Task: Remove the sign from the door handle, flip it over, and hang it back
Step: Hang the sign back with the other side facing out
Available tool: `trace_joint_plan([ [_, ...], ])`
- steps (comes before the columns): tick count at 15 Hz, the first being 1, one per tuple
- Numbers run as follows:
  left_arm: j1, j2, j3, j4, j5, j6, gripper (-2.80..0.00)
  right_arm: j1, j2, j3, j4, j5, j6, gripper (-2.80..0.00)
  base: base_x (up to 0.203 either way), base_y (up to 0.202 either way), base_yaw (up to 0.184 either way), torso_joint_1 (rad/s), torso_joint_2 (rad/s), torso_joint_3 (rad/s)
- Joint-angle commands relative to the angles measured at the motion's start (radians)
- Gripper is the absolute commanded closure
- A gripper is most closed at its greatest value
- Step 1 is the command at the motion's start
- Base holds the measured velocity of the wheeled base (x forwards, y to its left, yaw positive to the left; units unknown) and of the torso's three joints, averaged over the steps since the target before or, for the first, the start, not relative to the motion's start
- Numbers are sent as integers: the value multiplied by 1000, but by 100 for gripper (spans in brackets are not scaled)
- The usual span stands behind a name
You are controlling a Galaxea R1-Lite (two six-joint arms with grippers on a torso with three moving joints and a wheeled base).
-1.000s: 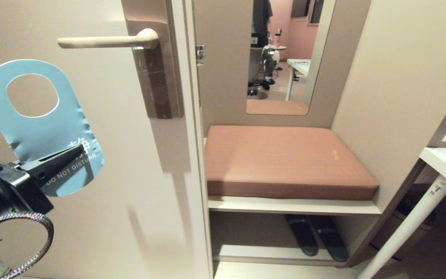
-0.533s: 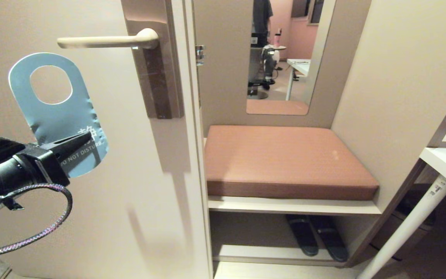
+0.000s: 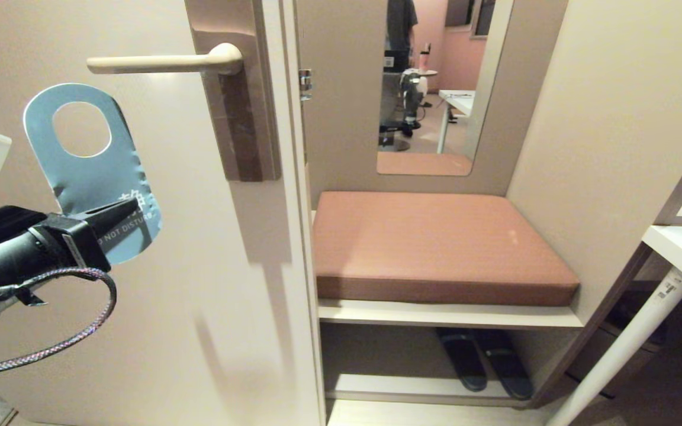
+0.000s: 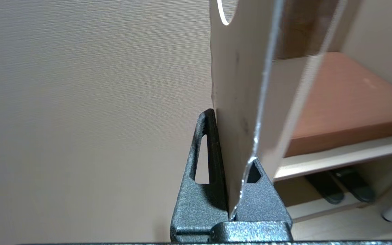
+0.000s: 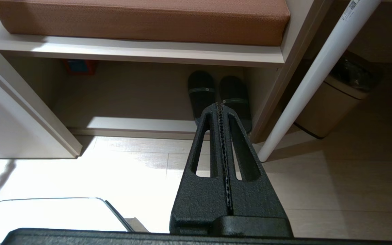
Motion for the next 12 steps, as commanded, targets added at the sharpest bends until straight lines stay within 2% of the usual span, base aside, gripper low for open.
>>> trace_joint_plan([
  [1, 32, 5, -1, -3, -2, 0, 0, 0, 3, 0, 0, 0, 0, 0, 0, 0, 0, 0, 0, 0],
  [5, 58, 34, -31, -2, -4, 0, 0, 0, 3, 0, 0, -1, 0, 0, 0, 0, 0, 0, 0, 0],
  [12, 94, 147, -166, -2, -7, 2, 0, -1, 3, 0, 0, -1, 0, 0, 0, 0, 0, 0, 0, 0],
])
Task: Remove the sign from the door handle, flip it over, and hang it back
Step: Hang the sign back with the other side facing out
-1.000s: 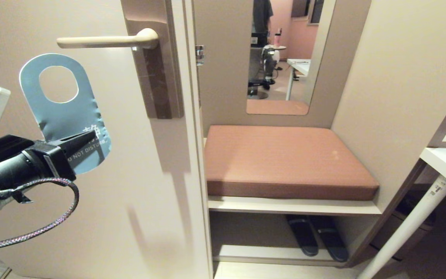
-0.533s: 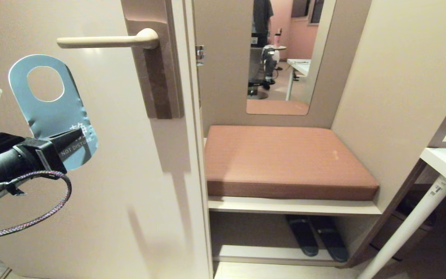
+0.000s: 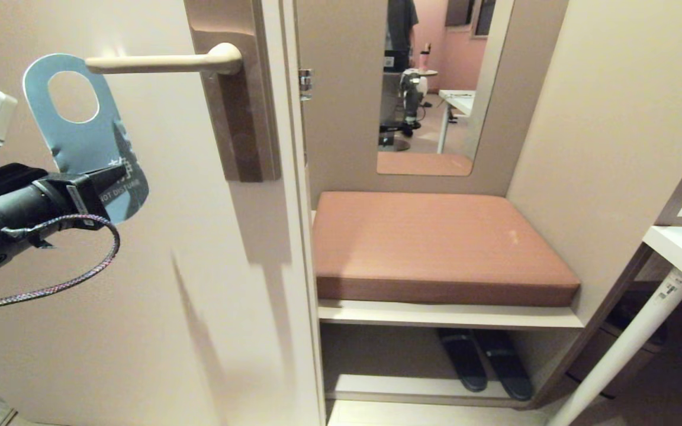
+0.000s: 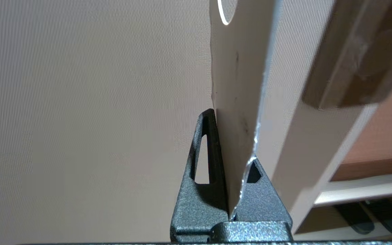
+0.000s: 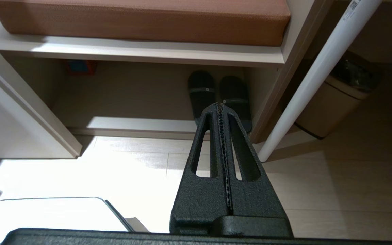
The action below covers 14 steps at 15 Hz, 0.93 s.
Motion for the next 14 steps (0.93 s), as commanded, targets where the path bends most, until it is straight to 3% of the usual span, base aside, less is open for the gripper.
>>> trace_joint_plan([
  [1, 2, 37, -27, -4, 0, 0, 0, 0, 2, 0, 0, 0, -1, 0, 0, 0, 0, 0, 0, 0],
  [5, 2, 76, -87, -3, -2, 0, 0, 0, 2, 0, 0, 0, -1, 0, 0, 0, 0, 0, 0, 0],
  [14, 2, 84, -95, -3, -12, 0, 0, 0, 2, 0, 0, 0, -1, 0, 0, 0, 0, 0, 0, 0],
])
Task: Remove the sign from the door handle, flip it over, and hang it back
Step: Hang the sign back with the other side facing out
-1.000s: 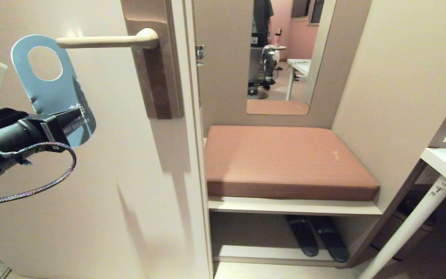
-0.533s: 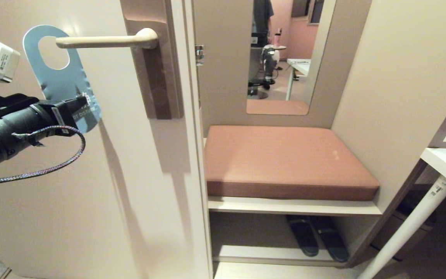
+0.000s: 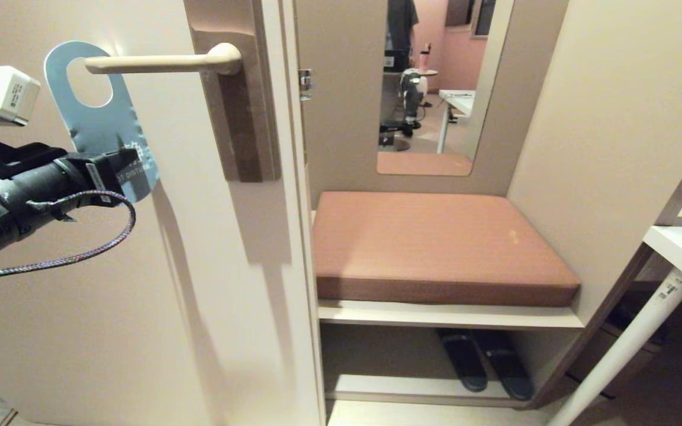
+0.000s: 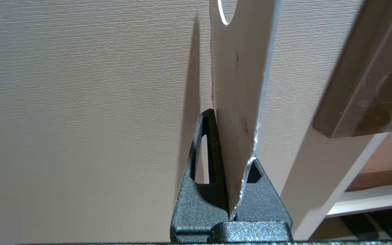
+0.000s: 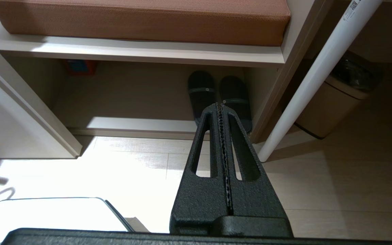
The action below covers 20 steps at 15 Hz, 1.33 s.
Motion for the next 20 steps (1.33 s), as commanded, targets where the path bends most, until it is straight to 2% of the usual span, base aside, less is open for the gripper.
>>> trace_joint_plan([
  [1, 0, 1, 0, -4, -7, -1, 0, 0, 1, 0, 0, 0, -1, 0, 0, 0, 0, 0, 0, 0],
  [11, -4, 21, -49, -4, -9, 0, 0, -1, 1, 0, 0, 0, -1, 0, 0, 0, 0, 0, 0, 0],
  [20, -62, -2, -41, -4, -7, 1, 0, 0, 1, 0, 0, 0, -1, 0, 0, 0, 0, 0, 0, 0],
])
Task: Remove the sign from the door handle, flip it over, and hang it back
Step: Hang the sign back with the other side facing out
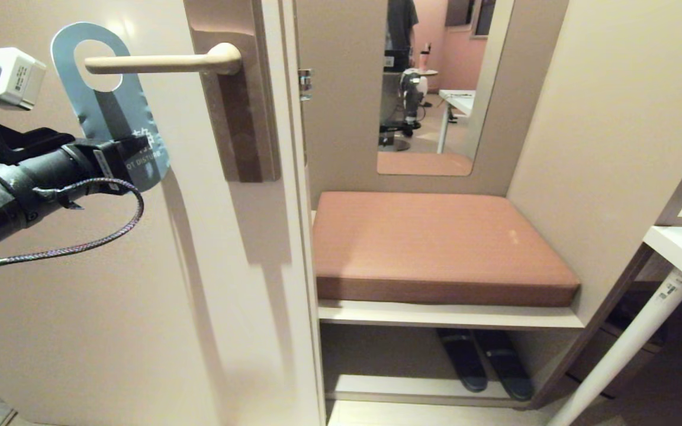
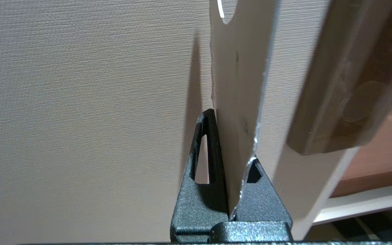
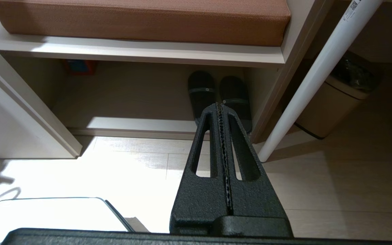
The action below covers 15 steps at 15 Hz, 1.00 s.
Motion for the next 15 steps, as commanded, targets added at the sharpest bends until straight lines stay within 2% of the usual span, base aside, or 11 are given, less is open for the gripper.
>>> trace_joint_plan([
  [1, -23, -14, 8, -3, 0, 0, 0, 0, 1, 0, 0, 0, 0, 0, 0, 0, 0, 0, 0, 0],
  [5, -55, -26, 30, -3, 1, 37, 0, 0, 1, 0, 0, 0, 0, 0, 0, 0, 0, 0, 0, 0],
  [15, -173, -34, 41, -3, 10, 42, 0, -1, 1, 0, 0, -1, 0, 0, 0, 0, 0, 0, 0, 0],
])
